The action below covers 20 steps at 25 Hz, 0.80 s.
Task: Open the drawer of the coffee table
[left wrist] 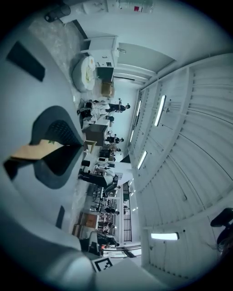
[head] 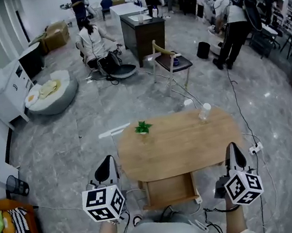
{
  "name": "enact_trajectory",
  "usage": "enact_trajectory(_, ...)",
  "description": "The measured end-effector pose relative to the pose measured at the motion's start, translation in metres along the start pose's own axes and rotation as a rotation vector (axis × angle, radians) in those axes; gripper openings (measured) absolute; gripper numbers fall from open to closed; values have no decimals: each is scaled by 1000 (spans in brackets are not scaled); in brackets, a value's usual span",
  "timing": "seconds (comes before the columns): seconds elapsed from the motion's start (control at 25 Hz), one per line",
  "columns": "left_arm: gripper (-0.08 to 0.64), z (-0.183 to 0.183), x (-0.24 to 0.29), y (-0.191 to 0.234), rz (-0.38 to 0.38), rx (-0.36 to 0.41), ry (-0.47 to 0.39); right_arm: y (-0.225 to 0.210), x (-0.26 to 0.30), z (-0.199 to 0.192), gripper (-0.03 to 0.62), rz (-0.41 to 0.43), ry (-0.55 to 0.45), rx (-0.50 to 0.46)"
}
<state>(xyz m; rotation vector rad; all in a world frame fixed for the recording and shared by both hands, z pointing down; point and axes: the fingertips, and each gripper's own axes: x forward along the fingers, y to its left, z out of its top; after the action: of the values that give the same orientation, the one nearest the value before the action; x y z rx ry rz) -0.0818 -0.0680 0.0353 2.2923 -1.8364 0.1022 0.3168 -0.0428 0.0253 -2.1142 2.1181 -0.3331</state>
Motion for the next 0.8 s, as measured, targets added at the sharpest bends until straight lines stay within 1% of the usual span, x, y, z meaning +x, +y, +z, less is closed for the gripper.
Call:
enact_trajectory(0.12,-6,7,-6,7,-7,-1,-9,0,-20,3,0,-44,-12,-1)
enact_trajectory(0.24,-6,10,-9,11,-7,29,-9,2,-35,2,0,-63,-2,-7)
enact_trajectory(0.36,-6,11,-11,12,-7,40,-15,3,-45,1,1,-79,1,-18)
enact_trajectory(0.52,-6,9,-14,7,-25,37,-15,7,-52,2,0,-83,-3,-20)
enact_trajectory(0.68,-6,13,-18,4,-35,38,-31,13,-56,0,0,-93,24,-84)
enact_trajectory(0.8,-6,15,-20,7,-36,40,-33,16,-57,0,0,-93,30,-81)
